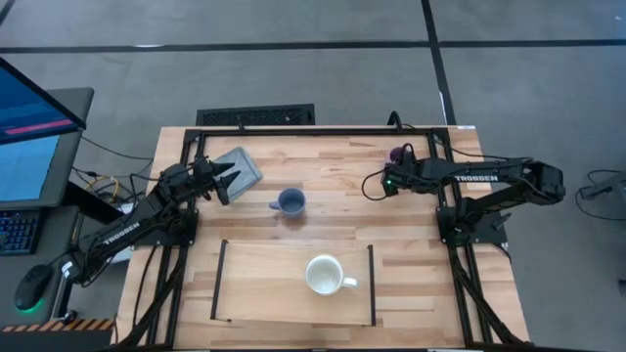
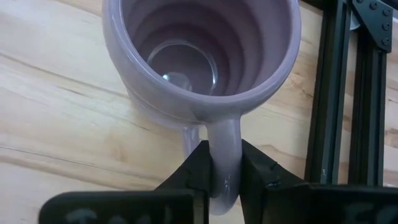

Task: Stack small to large cups/mugs on shelf
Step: Put the purple mug on the shelf

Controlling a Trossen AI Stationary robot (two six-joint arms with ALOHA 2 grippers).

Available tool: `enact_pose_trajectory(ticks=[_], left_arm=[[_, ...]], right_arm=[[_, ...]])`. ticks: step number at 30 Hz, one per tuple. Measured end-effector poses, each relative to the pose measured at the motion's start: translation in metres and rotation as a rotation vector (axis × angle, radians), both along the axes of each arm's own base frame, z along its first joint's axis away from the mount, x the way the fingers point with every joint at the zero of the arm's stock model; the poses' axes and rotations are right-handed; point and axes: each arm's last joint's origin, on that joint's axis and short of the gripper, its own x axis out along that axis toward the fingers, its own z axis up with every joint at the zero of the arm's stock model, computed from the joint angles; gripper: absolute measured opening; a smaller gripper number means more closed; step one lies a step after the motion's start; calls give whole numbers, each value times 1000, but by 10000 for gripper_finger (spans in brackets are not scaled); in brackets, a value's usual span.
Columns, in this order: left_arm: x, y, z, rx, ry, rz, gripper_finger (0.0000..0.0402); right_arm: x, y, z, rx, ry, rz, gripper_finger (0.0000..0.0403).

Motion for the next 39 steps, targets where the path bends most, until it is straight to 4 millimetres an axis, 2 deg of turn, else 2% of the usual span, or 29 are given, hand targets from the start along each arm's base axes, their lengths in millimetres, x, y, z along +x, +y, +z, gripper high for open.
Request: enact_pose_trajectory(ticks=[21, 39], left_arm=[[0, 0, 0, 0, 0, 0, 156], [0, 0, 0, 0, 0, 0, 156]], right_arm=[[0, 0, 0, -15, 5, 4, 62], [22, -1, 34, -42, -63, 116, 62]])
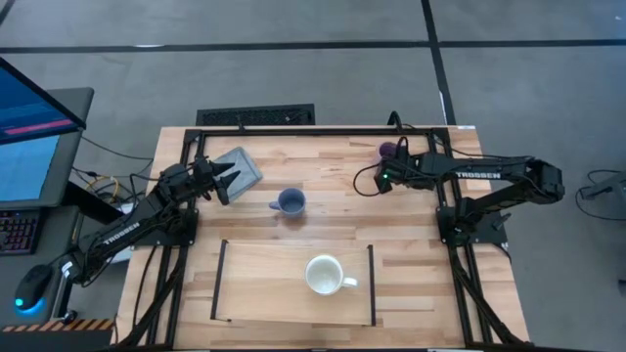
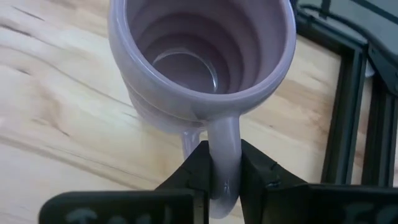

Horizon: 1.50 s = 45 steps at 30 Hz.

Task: Stack small to large cups/mugs on shelf
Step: Put the purple mug on the shelf

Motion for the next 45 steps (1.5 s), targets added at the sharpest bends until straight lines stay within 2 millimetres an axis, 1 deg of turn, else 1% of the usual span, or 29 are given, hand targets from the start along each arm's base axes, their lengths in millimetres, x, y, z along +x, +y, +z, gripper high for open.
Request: enact_pose_trajectory(ticks=[7, 12, 16, 25, 30, 37, 45], left_arm=[[0, 0, 0, 0, 0, 0, 156], [0, 0, 0, 0, 0, 0, 156], [0, 0, 0, -1, 0, 0, 156], [0, 0, 0, -1, 0, 0, 156], [0, 0, 0, -1, -1, 0, 156], [0, 0, 0, -2, -1, 0, 156], [0, 0, 0, -3, -2, 0, 156]], right_arm=[[10, 6, 22, -3, -27, 62, 62], [15, 12, 44, -8, -45, 102, 62], [21, 17, 66, -24, -80, 154, 62], [33, 34, 118, -80, -172, 343, 62], [36, 46, 140, -103, -229, 429, 62], [37, 62, 160, -123, -274, 527, 62], [37, 72, 167, -103, -304, 584, 62]])
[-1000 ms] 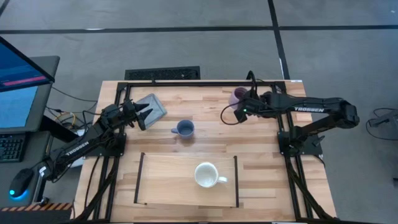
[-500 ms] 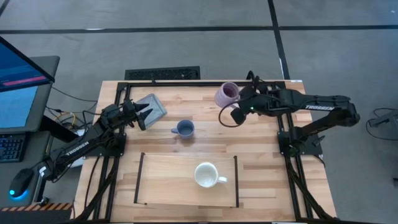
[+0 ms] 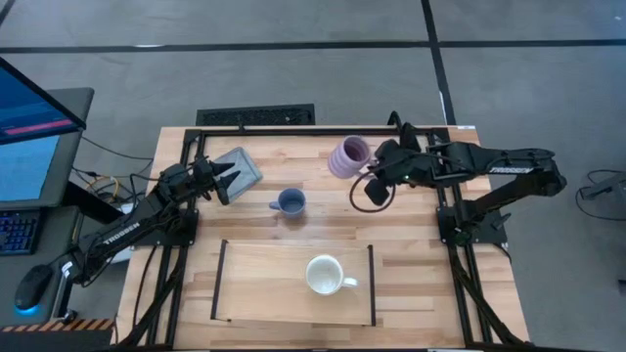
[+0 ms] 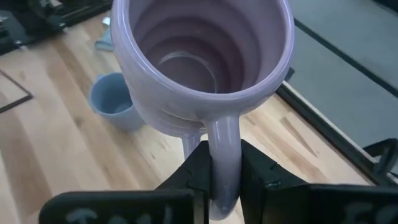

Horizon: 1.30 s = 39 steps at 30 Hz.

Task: Stack small to large cups/mugs on shelf
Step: Put the purple mug on the shelf

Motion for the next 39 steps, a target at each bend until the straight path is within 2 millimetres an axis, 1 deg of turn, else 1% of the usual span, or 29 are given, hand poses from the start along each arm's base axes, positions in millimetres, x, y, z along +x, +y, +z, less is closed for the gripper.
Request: enact_pose_trajectory(ticks=[2, 4, 6, 10, 14, 16, 20, 24, 29, 34, 39], left_arm=[[0, 0, 0, 0, 0, 0, 156], [0, 0, 0, -1, 0, 0, 156], [0, 0, 0, 0, -1, 0, 156], [0, 0, 0, 2, -3, 0, 156], [0, 0, 0, 1, -2, 0, 156], [0, 0, 0, 2, -3, 0, 156], [0, 0, 0, 2, 0, 0, 156], [0, 0, 0, 2, 0, 0, 156], [0, 0, 0, 2, 1, 0, 156], [0, 0, 0, 2, 1, 0, 156], [0, 0, 0, 4, 2, -1, 156]], right_arm=[[3, 2, -1, 2, 1, 17, 62], [10, 4, -3, -5, 3, 48, 62], [17, 6, -5, -20, 45, 76, 62], [42, 11, -2, -48, 93, 116, 62], [65, 14, 11, -82, 118, 167, 62], [74, 17, 19, -87, 123, 198, 62], [91, 24, 29, -83, 143, 260, 62], [105, 32, 34, -76, 182, 312, 62], [121, 43, 33, -72, 221, 369, 62], [133, 53, 35, -59, 202, 434, 62], [144, 66, 32, -42, 199, 512, 62]])
